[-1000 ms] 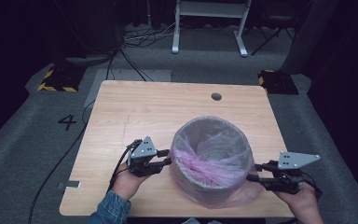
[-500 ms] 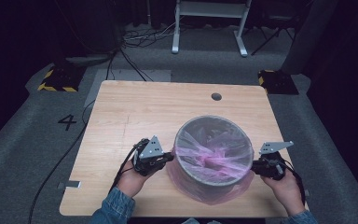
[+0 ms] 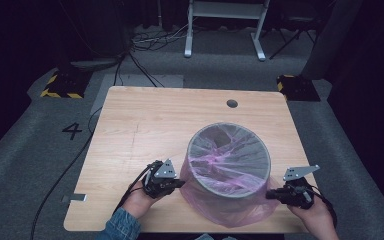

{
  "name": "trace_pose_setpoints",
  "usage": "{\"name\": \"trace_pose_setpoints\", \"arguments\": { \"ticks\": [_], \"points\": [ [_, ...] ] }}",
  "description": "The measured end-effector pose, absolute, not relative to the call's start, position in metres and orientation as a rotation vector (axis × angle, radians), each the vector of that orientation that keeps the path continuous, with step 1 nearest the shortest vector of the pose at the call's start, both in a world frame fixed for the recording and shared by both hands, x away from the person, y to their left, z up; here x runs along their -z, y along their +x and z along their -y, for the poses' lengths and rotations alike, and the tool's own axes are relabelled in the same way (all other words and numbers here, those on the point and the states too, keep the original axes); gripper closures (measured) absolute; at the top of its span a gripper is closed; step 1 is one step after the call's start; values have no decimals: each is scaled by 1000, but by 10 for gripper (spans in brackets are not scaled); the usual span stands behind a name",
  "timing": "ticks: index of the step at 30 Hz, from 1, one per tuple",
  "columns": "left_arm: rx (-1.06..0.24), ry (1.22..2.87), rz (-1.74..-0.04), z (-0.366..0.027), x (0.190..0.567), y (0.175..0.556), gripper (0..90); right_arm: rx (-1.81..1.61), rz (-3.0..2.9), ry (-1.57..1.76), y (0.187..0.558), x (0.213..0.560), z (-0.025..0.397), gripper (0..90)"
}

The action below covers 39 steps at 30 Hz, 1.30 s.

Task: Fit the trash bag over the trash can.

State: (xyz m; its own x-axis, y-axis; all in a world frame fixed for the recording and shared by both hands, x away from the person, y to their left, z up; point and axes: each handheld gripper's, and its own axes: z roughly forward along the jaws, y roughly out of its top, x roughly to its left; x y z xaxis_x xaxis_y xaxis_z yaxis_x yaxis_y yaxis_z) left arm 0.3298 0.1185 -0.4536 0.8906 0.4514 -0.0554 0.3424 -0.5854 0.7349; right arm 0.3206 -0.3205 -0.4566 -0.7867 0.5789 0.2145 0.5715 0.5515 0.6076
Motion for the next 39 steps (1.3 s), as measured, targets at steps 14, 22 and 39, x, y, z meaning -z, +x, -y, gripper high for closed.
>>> {"name": "trace_pose_setpoints", "arguments": {
  "ticks": [14, 22, 39],
  "points": [
    [-253, 2052, -656, -155, 442, 325, 524, -1185, -2596, 972, 297, 441, 336, 391],
    [-202, 2030, -510, -135, 424, 332, 673, -1269, -2577, 590, 281, 410, 293, 804],
    [-246, 2106, -431, -107, 433, 323, 830, -1211, -2619, 847, 315, 448, 303, 527]
  ]
}}
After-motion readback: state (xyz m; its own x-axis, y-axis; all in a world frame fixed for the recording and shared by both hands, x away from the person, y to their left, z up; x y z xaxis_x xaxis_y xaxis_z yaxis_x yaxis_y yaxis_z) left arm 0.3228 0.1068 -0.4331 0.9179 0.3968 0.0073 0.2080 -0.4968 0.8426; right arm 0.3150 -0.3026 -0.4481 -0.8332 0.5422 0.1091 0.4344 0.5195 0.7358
